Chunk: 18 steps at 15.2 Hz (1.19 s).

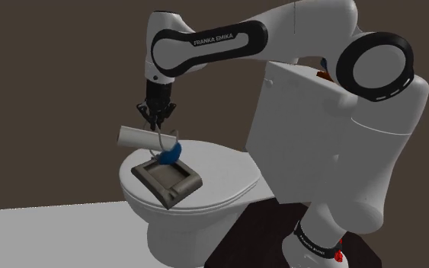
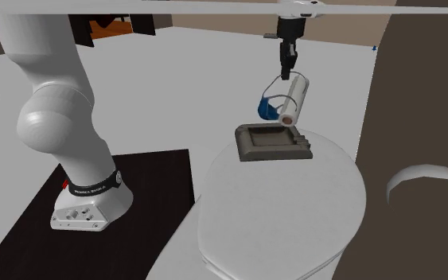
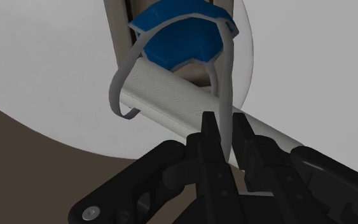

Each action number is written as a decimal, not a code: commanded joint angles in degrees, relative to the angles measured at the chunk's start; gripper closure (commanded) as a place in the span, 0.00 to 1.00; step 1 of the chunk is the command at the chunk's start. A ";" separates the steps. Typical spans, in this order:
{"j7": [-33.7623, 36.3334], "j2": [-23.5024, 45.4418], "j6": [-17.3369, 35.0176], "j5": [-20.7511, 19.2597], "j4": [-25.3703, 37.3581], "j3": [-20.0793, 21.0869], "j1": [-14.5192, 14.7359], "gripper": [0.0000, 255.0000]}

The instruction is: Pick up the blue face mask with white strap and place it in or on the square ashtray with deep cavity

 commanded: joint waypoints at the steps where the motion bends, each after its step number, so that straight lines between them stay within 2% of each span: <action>1: 0.01 0.29 1.63 -0.01 -1.29 0.01 0.01 1.00; 13: -0.02 2.89 10.28 -0.12 -7.35 0.00 0.05 1.00; 18: -0.02 3.08 10.75 -0.13 -7.63 0.00 0.06 1.00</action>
